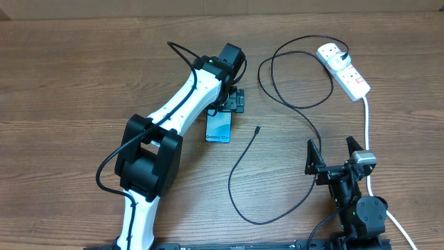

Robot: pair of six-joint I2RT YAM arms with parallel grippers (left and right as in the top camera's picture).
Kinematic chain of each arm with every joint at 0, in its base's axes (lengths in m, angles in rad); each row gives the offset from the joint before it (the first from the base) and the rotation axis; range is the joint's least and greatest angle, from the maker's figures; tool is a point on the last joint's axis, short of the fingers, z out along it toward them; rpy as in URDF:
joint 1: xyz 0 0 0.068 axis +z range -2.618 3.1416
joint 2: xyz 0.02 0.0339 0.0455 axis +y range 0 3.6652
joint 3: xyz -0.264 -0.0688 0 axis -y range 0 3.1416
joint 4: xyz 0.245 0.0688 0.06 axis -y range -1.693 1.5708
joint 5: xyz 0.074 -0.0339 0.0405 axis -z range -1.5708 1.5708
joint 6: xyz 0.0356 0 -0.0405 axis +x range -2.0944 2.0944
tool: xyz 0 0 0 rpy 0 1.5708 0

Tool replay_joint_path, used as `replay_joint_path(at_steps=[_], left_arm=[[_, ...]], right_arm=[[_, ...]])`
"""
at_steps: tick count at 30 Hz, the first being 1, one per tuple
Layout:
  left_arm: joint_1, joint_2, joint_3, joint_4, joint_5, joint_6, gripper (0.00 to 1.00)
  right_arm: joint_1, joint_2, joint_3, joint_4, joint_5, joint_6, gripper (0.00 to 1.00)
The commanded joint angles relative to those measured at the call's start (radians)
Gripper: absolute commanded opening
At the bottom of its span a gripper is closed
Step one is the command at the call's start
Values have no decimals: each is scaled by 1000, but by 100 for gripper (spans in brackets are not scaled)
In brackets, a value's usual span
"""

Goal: Plug charger to phone and switch on socket
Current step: 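Close the left gripper on the phone's top edge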

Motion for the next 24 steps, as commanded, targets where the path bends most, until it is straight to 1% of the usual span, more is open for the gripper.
replay_joint_path(at_steps=[1, 9, 18, 22, 24], left_arm=[[-1, 24, 4, -4, 11, 18, 100], [-1, 24, -78, 45, 12, 19, 100], [-1, 24, -82, 46, 11, 24, 100], [-1, 24, -82, 52, 4, 68, 100], [-1, 24, -82, 52, 4, 69, 100]], right_arm=[[-5, -10, -11, 6, -1, 2, 100], [-5, -10, -11, 6, -1, 2, 100], [-5, -10, -11, 6, -1, 2, 100], [-5, -10, -11, 6, -1, 2, 100], [-5, -10, -11, 6, -1, 3, 100]])
